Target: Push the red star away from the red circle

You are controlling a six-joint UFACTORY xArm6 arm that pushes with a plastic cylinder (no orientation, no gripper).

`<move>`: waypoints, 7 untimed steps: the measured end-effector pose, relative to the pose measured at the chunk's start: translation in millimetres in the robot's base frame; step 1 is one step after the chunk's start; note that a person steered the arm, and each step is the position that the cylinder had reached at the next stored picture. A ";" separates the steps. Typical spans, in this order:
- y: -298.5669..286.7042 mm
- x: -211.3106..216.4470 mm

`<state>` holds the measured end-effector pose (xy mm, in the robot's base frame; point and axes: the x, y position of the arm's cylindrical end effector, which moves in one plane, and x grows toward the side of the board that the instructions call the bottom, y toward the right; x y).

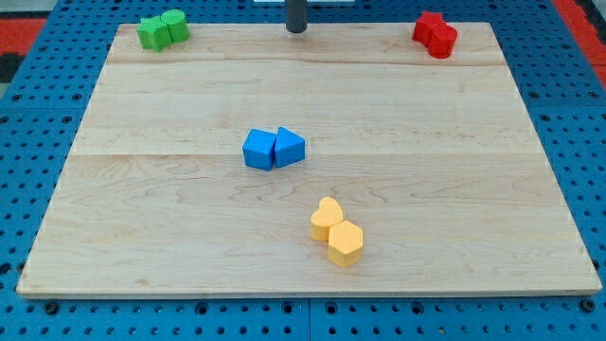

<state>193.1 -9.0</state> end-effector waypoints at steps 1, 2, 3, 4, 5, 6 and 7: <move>2.0 0.0; 5.5 0.0; 27.2 0.4; 61.7 -1.0; 93.0 -0.9; 96.7 -1.3; 52.0 60.7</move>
<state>253.8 43.0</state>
